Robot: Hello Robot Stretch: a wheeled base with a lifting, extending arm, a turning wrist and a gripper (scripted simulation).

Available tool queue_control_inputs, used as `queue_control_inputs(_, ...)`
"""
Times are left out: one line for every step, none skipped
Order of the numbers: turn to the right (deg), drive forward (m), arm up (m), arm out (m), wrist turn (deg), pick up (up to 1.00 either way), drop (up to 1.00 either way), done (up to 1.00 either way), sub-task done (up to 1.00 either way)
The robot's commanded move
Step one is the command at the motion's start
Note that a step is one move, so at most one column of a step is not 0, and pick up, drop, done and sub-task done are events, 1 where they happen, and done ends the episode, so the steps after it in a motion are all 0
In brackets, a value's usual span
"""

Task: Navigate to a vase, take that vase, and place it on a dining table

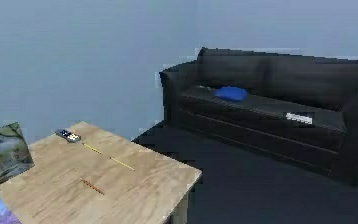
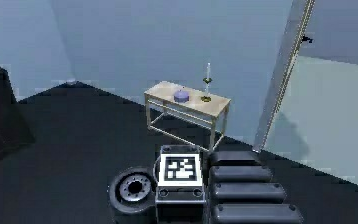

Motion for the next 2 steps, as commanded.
queue_control_inputs(45.0, 0.00, 0.00, 0.00, 0.0, 0.00, 0.00, 0.00, 0.00)
queue_control_inputs(45.0, 0.00, 0.00, 0.00, 0.0, 0.00, 0.00, 0.00, 0.00)
